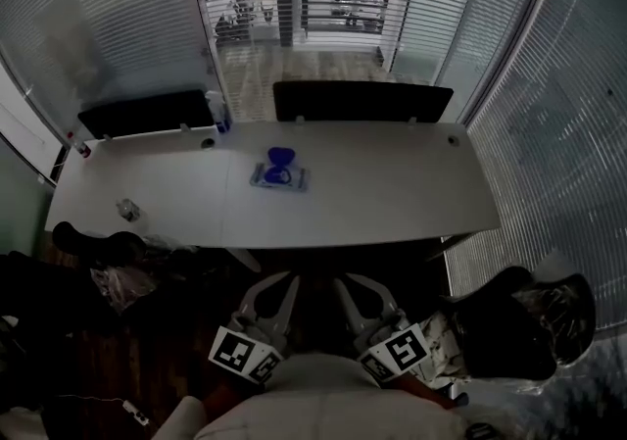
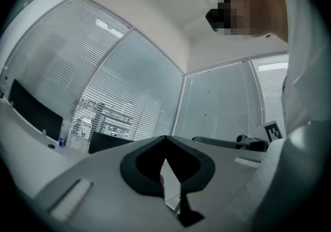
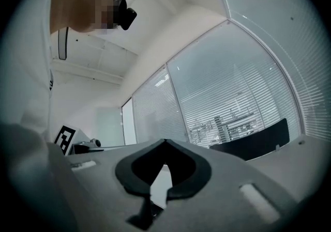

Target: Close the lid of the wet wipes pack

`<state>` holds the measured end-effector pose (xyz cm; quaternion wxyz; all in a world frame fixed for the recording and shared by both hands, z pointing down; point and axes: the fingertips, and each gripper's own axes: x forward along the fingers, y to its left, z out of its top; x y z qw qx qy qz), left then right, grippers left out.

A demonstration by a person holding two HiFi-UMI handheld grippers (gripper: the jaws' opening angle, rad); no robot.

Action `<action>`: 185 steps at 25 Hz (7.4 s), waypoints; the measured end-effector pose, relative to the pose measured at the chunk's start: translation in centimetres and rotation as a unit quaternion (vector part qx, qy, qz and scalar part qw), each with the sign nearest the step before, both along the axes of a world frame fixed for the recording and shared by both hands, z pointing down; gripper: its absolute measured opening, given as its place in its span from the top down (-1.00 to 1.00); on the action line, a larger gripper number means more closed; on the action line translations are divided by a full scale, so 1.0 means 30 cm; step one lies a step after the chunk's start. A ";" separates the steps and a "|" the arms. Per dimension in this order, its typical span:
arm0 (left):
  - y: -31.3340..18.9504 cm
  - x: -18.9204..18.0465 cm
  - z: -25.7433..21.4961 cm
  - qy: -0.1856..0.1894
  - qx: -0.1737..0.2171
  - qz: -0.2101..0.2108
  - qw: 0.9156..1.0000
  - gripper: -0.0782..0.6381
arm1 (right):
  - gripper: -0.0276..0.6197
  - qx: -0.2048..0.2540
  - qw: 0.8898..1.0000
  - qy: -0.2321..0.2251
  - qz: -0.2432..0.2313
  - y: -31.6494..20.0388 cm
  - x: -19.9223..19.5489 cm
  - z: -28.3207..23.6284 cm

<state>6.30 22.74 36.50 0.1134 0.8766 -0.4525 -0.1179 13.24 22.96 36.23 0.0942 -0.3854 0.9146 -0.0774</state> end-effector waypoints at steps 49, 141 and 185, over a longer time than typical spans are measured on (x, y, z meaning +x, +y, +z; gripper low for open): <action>-0.869 -0.401 0.117 0.007 -0.027 -0.001 1.000 0.77 | 0.92 -0.024 0.999 0.048 -0.001 -0.878 -0.440 0.090; -1.448 -0.573 1.438 -0.328 -0.328 0.031 0.885 0.77 | 0.74 -0.150 0.903 0.375 -0.148 -1.632 -0.502 1.190; -1.419 -0.590 1.650 -0.317 -0.381 0.031 0.868 0.77 | 0.60 -0.288 0.831 0.376 -0.293 -1.333 -0.594 1.484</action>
